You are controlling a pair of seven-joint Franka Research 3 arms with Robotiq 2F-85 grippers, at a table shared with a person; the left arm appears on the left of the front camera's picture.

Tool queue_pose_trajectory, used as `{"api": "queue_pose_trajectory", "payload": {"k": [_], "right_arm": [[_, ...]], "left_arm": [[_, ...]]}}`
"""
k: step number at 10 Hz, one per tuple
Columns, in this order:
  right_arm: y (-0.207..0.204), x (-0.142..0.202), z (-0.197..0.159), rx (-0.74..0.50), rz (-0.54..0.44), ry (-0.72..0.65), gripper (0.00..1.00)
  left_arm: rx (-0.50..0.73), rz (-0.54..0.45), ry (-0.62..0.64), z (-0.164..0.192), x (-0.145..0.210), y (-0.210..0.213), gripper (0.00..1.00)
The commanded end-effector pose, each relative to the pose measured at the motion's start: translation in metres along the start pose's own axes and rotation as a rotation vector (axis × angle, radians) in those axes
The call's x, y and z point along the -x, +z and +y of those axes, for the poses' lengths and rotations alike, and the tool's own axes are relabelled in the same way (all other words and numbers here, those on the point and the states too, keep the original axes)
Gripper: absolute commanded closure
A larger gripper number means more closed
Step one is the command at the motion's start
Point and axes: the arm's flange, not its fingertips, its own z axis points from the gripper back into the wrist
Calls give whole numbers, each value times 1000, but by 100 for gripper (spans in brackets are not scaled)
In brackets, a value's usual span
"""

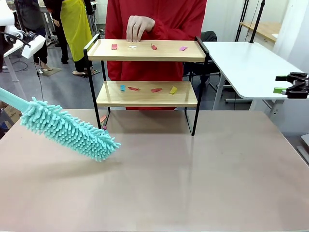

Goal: Clean the shelf.
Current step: Clean the specific section of the Shelf indicated by the human with the Duster.

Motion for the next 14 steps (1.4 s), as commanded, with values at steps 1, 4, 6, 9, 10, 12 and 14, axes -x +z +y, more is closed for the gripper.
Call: {"api": "queue_pose_trajectory", "payload": {"k": [1,4,6,9,10,12,14], "right_arm": [[-2,-8,0,1,13,-11,0],[-2,-8,0,1,13,-11,0],[-2,-8,0,1,13,-11,0],[-2,-8,0,1,13,-11,0],[-2,-8,0,1,13,-11,0],[-2,-8,0,1,13,-11,0],[-2,-8,0,1,13,-11,0]], "left_arm": [[23,-147,-67,3,12,1,87],[43,-448,-109,-2,21,15,87],[40,-666,-20,-9,16,36,87],[105,-866,180,-32,-13,83,87],[135,-893,264,-40,-25,105,87],[104,-929,342,-53,-59,147,87],[19,-917,465,-66,-110,181,87]]}}
